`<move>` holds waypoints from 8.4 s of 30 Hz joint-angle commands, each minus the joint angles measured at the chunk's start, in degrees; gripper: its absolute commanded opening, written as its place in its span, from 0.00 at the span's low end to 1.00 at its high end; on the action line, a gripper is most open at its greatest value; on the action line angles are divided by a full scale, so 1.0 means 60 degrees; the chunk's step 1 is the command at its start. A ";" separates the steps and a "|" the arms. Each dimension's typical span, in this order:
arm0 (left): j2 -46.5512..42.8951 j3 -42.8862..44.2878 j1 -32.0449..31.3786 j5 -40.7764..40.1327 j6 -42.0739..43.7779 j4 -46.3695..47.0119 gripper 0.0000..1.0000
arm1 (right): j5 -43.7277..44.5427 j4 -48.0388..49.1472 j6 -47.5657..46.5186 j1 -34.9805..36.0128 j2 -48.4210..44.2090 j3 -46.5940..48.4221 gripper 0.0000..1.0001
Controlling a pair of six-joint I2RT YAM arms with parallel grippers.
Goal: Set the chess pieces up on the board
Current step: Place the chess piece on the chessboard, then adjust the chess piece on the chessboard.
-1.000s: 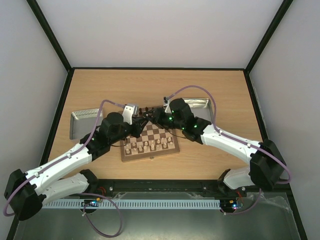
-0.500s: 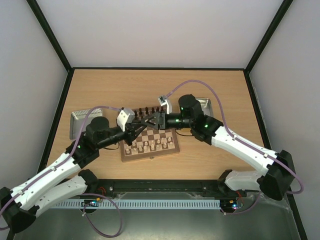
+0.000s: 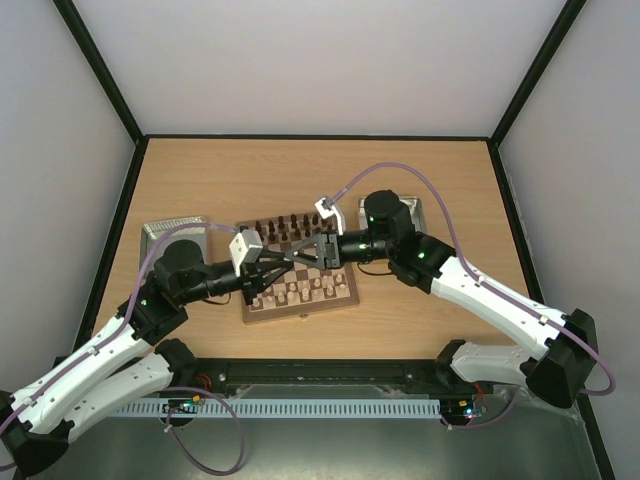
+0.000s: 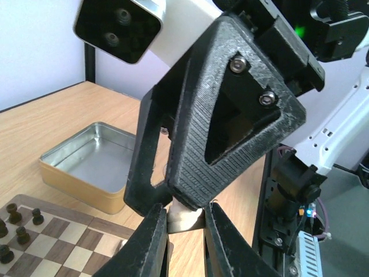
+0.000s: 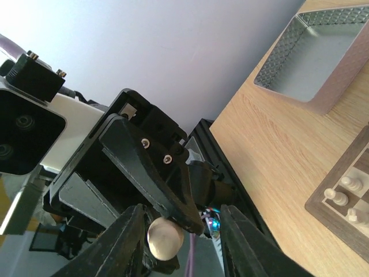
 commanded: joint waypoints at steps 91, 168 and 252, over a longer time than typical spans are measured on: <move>0.0089 0.0459 0.0396 -0.9659 -0.3766 -0.3817 0.67 | 0.8039 -0.4630 -0.2948 0.2810 0.7105 0.3924 0.25; 0.0126 0.0357 0.0506 -0.9372 -0.3803 -0.3755 0.68 | 0.6734 -0.5436 -0.3388 0.2937 0.6478 0.3431 0.06; 0.1312 -0.2222 0.0724 -0.2452 -0.7290 -0.1927 0.30 | 0.7574 -0.5001 -0.2334 0.2948 0.5145 0.1879 0.06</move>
